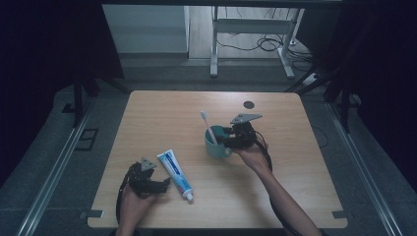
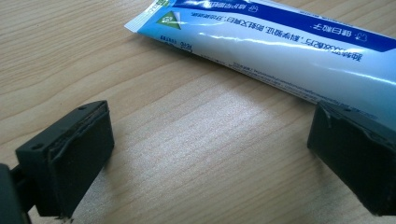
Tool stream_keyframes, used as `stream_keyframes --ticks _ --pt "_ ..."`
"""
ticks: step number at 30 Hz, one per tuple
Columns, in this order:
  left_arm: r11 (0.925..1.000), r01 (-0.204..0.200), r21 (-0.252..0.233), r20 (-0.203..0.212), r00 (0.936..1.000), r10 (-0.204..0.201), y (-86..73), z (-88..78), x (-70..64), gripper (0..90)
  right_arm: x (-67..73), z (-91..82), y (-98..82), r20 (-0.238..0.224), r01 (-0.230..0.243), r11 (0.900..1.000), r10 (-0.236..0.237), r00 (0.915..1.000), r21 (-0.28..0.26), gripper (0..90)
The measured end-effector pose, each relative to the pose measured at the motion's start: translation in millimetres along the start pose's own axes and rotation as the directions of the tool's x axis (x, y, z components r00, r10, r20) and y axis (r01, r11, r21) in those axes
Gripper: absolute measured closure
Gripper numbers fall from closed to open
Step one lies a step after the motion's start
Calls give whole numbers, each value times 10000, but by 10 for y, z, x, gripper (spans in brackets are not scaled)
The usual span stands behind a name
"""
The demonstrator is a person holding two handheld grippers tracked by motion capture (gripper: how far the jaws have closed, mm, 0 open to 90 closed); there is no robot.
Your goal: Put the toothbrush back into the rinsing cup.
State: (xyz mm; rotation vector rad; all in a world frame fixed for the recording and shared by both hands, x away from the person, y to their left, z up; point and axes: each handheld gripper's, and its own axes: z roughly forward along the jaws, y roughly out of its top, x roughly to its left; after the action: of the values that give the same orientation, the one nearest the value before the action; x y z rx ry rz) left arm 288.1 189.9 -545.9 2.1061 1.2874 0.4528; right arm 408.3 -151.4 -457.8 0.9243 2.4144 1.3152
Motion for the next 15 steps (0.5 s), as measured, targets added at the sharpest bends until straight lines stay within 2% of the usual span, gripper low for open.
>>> stream_keyframes --ticks 7,11,15 --pt "10000 -19 2 -1 10000 19 0 0 1 5 33 -107 -10 166 227 9996 -225 9996 -164 381" --pt "10000 -7 0 -2 10000 7 0 0 0 5 32 -162 -34 141 182 9995 -178 9997 -262 359" --pt "10000 28 -1 -1 10000 -28 -1 0 -2 5 27 -195 -77 170 398 9991 -396 9991 -152 334"
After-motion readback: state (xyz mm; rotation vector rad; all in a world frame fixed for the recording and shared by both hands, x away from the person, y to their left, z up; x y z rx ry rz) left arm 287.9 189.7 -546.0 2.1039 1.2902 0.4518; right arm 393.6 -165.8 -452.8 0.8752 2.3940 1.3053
